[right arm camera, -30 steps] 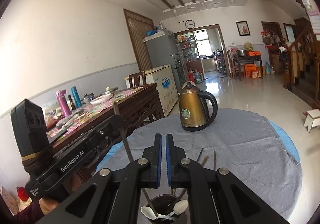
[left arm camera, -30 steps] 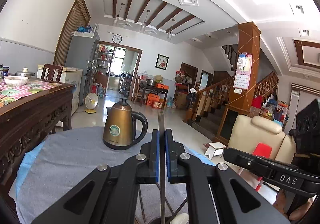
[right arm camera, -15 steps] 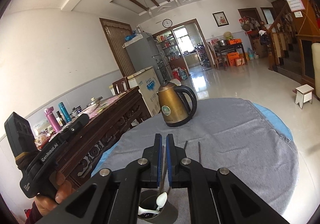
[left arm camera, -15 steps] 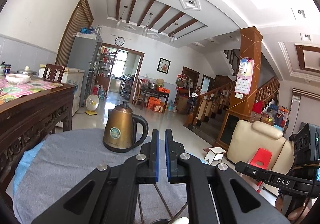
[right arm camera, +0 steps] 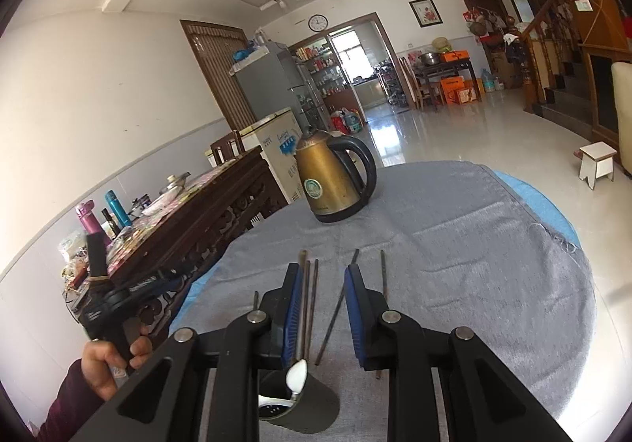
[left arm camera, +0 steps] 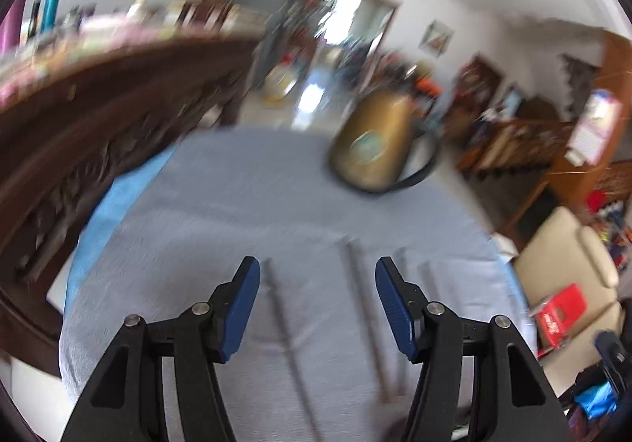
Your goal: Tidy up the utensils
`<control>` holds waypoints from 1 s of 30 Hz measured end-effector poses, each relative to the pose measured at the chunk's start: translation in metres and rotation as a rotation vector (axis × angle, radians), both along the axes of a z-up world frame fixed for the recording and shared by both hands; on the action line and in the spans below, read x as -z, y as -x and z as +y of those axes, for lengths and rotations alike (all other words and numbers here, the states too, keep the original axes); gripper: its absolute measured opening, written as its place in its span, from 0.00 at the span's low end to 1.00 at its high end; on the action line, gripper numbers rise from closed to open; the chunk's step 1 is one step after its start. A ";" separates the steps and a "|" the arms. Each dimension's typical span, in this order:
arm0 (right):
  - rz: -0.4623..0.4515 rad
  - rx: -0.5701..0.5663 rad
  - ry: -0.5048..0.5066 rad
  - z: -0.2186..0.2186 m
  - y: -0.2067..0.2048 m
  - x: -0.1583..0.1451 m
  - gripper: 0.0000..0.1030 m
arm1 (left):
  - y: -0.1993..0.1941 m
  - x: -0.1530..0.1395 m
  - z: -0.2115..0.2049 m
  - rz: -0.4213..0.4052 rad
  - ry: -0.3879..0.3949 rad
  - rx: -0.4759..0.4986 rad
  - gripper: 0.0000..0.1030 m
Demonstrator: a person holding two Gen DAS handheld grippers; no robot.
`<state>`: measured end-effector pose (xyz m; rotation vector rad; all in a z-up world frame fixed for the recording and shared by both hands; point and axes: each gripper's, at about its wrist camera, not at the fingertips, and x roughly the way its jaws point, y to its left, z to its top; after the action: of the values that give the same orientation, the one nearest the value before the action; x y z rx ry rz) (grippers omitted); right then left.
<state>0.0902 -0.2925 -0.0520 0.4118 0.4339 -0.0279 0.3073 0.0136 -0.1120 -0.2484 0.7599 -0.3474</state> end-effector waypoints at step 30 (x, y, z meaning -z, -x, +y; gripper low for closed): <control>0.143 0.030 -0.070 -0.043 -0.030 0.064 0.24 | -0.091 0.109 -0.053 0.265 -0.344 -0.016 0.06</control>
<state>0.1200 -0.3355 -0.1157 0.4867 0.5708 -0.0722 0.3987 -0.0390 -0.2211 0.0258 1.0635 -0.1642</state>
